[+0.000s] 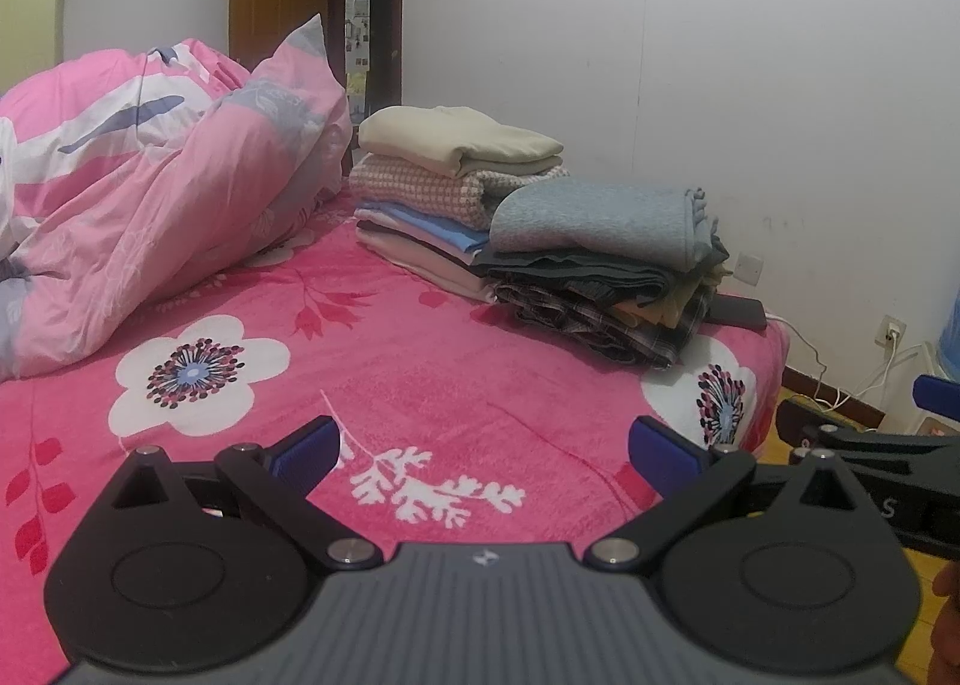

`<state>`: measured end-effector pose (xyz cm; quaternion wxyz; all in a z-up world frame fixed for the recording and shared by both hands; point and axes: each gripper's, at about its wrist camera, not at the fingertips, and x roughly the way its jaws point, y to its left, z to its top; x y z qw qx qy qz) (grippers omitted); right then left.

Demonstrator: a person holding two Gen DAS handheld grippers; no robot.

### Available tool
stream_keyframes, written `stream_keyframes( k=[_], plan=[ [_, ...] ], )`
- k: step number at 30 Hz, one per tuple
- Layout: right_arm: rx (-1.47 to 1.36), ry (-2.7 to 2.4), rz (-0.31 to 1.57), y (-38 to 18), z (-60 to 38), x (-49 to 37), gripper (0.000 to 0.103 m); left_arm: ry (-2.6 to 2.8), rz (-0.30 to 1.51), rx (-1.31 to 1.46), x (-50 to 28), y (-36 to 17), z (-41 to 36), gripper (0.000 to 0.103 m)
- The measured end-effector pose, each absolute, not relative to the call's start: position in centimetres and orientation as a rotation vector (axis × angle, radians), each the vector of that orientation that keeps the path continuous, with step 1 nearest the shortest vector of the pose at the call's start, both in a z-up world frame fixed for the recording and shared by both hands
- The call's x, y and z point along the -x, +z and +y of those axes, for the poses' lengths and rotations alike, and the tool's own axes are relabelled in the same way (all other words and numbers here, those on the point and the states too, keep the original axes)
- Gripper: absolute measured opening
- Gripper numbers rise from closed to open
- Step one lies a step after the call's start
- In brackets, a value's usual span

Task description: Fold clothes

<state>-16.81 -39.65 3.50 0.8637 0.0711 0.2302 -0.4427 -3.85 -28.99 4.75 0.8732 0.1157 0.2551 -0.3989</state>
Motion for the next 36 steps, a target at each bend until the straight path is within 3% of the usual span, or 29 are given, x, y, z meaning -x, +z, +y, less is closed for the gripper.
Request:
stream_keyframes(
  k=[36],
  plan=[
    [-0.145, -0.926, 0.487, 3.48, -39.47, 16.51, 0.102, -0.836, 0.539, -0.245, 3.81, 4.54, -28.70, 0.103]
  ],
)
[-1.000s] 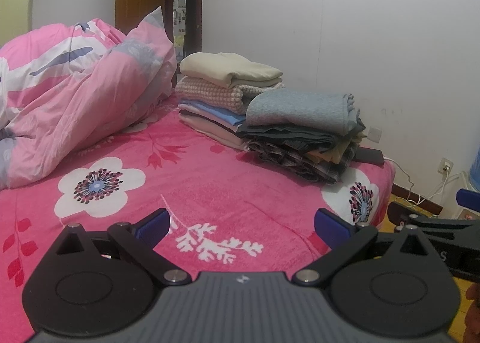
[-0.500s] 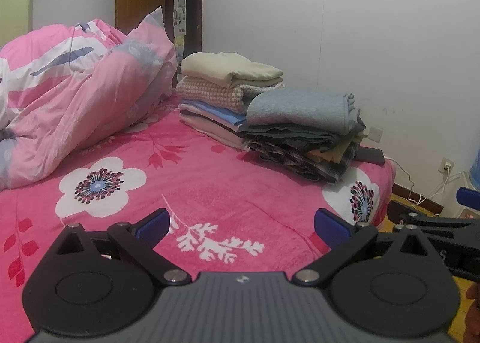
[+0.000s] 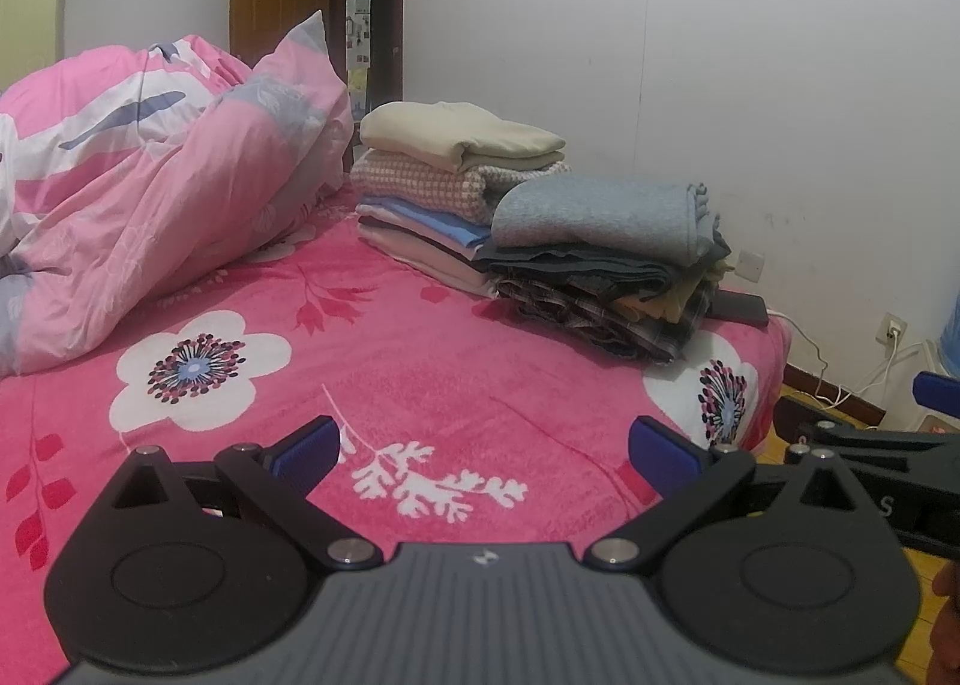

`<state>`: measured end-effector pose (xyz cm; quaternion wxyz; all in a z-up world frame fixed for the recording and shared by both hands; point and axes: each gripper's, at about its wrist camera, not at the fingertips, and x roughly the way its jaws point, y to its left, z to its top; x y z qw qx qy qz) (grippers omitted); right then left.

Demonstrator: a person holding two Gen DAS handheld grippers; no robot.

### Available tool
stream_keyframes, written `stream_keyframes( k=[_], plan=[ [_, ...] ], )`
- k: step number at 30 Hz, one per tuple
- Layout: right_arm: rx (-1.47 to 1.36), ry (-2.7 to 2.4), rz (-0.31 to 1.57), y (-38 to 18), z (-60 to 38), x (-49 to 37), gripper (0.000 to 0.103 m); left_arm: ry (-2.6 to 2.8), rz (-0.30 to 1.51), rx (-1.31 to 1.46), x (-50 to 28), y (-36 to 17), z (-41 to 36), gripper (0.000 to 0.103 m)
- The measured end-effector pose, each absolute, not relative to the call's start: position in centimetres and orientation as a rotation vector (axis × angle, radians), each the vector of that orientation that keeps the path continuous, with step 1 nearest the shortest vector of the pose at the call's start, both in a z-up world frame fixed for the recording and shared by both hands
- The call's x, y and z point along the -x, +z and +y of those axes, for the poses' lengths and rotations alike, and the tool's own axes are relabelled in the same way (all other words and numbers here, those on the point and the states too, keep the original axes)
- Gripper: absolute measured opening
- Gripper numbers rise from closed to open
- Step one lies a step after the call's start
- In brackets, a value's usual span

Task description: Fold clothes

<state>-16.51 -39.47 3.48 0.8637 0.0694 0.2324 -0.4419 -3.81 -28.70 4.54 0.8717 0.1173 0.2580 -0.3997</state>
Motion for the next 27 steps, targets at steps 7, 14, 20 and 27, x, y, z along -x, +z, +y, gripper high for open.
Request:
stream_keyframes(
  k=[7, 14, 20, 27],
  plan=[
    [-0.144, -0.927, 0.486, 3.48, -39.48, 16.48, 0.102, -0.838, 0.541, -0.248, 3.81, 4.46, -28.72, 0.103],
    [-0.145, -0.929, 0.489, 3.45, -39.40, 16.48, 0.102, -0.844, 0.546, -0.251, 3.79, 4.41, -28.83, 0.103],
    [-0.144, -0.927, 0.489, 3.51, -39.44, 16.43, 0.102, -0.843, 0.548, -0.254, 3.87, 4.31, -28.89, 0.103],
    [-0.143, -0.929, 0.489, 3.49, -39.32, 16.41, 0.102, -0.844, 0.545, -0.252, 3.91, 4.29, -28.78, 0.103]
  ],
)
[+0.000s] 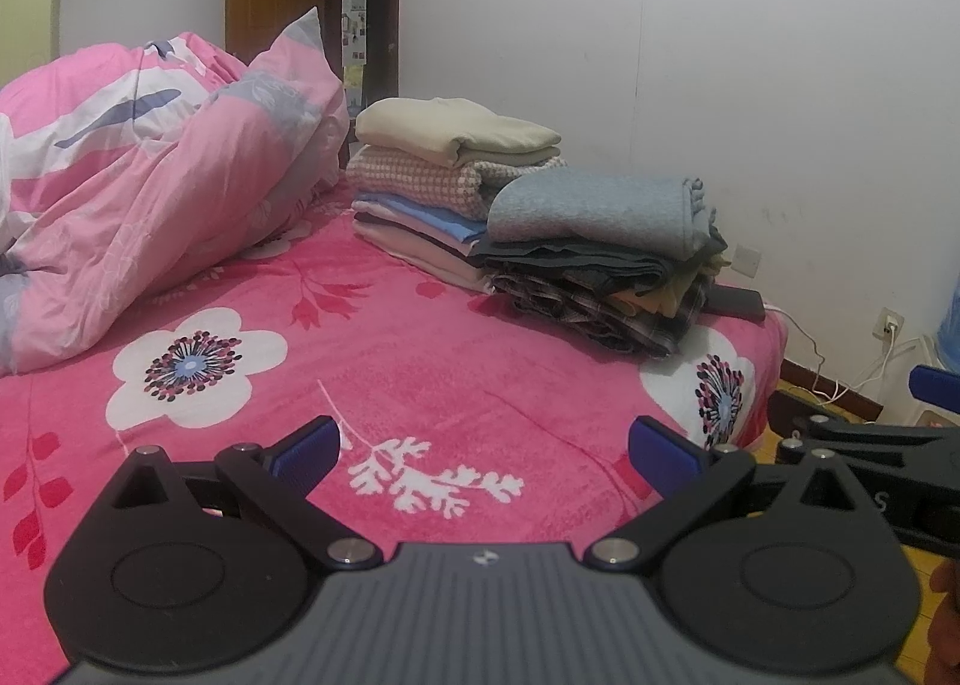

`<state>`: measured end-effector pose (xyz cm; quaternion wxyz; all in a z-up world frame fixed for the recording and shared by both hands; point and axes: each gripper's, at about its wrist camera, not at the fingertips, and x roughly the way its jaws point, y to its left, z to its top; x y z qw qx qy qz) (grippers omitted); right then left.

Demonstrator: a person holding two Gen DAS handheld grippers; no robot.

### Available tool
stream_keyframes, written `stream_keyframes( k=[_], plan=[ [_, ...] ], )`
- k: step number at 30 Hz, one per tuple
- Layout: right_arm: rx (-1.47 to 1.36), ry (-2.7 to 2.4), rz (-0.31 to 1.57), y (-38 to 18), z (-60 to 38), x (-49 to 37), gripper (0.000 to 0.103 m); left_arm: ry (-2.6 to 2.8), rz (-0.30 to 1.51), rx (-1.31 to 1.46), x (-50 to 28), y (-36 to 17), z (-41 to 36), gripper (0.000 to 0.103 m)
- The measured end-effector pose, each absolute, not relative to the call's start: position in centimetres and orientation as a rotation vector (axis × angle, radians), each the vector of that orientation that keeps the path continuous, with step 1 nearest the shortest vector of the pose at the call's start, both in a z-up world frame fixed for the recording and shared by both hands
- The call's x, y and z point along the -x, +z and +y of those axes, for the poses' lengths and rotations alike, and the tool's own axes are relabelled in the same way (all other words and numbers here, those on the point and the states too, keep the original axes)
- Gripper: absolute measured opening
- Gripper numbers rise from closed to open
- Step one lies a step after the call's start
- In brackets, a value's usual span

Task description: Fold clothes

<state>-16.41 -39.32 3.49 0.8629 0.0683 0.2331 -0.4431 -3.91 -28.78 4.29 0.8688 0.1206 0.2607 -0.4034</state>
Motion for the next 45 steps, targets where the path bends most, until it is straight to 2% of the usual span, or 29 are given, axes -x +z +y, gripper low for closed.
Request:
stream_keyframes(
  k=[45],
  plan=[
    [-0.144, -0.935, 0.487, 3.80, -39.30, 16.30, 0.102, -0.839, 0.544, -0.253, 3.91, 4.63, -28.71, 0.103]
  ],
)
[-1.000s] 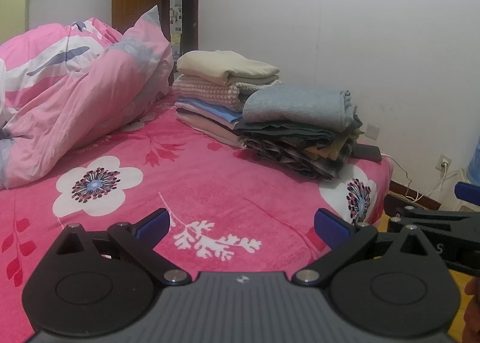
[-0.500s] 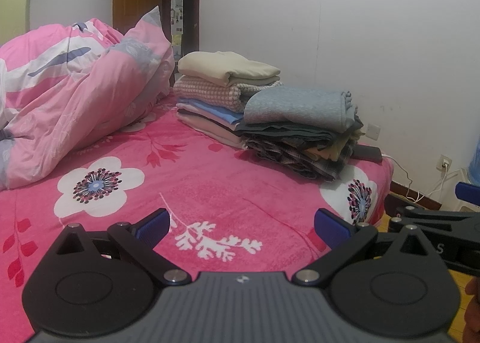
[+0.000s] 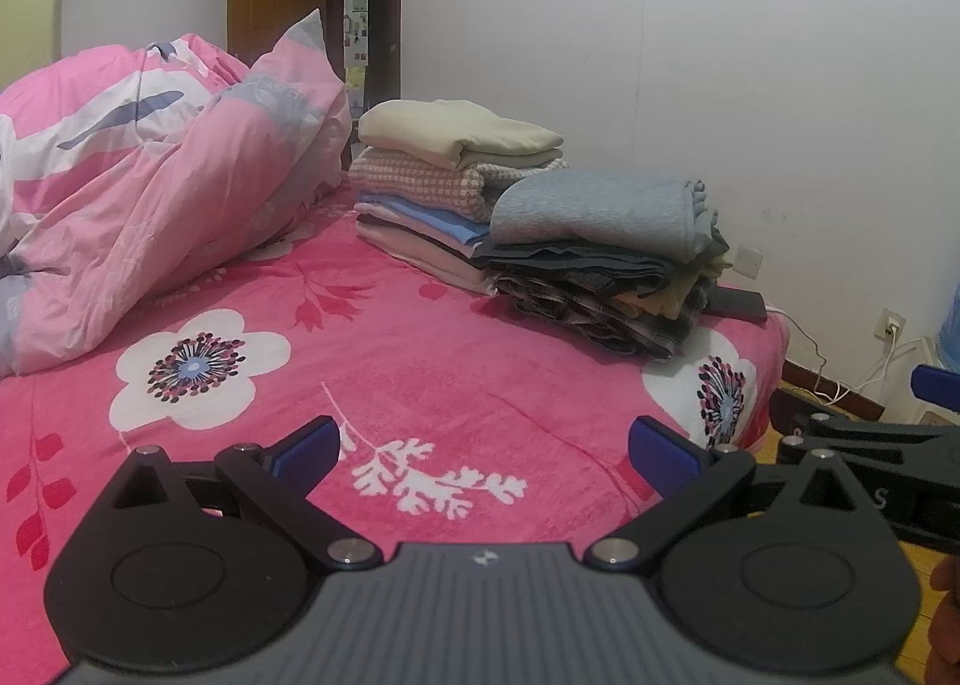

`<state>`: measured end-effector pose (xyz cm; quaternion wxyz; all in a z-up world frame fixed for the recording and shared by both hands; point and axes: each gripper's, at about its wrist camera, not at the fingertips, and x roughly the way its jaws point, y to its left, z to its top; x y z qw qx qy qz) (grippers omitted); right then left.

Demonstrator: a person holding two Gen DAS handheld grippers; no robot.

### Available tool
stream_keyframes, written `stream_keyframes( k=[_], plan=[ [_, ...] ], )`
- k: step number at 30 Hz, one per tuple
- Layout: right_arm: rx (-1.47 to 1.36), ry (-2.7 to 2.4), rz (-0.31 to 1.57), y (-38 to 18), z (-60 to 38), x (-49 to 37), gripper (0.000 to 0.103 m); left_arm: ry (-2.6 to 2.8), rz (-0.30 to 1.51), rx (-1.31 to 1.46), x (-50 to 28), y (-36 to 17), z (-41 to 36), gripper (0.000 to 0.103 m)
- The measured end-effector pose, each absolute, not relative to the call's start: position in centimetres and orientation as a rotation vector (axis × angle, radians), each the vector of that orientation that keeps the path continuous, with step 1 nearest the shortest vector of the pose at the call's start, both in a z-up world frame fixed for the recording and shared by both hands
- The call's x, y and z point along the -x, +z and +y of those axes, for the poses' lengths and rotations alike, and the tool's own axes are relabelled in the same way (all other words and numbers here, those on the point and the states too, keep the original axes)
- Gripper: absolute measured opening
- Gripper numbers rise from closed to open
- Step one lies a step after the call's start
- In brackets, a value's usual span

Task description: Fold clothes

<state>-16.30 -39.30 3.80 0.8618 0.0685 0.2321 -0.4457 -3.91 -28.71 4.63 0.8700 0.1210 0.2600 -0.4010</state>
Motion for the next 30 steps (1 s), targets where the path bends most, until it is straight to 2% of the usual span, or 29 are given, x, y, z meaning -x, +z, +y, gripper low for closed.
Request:
stream_keyframes(
  k=[30],
  plan=[
    [-0.145, -0.934, 0.490, 3.61, -39.24, 16.41, 0.102, -0.836, 0.549, -0.250, 3.94, 4.61, -28.61, 0.103]
  ],
)
